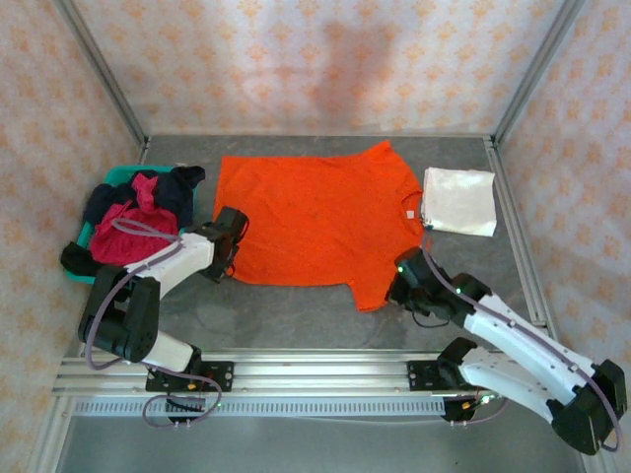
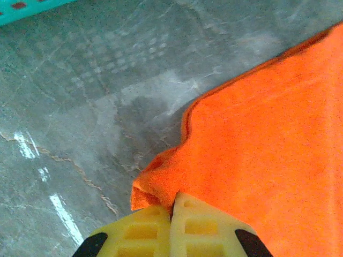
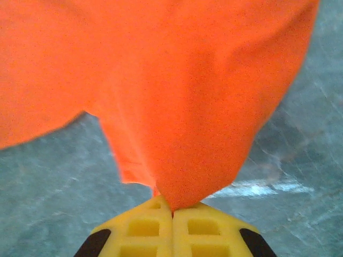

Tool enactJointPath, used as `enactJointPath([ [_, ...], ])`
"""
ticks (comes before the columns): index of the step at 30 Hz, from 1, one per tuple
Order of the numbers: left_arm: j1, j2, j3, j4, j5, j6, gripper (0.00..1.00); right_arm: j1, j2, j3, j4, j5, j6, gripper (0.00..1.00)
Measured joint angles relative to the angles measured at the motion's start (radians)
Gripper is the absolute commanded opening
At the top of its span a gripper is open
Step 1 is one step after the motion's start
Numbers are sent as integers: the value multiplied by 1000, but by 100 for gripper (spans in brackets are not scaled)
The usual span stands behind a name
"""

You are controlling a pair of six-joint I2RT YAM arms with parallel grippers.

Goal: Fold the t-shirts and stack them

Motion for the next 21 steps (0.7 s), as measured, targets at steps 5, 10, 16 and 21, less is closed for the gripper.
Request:
enactJointPath([
  [5,0,2,82,-42,-7,21,0,-84,179,132,37,6,-98,0],
  [10,0,16,107,-62,-13,21,0,-203,266,190,62,-32,-177,0],
  [16,12,24,126,-89,-12,21,0,-264,305,257,83,-113,-236,0],
  [21,30,25,159,-99,-10,21,0,-282,355,297,99,-156,-268,0],
])
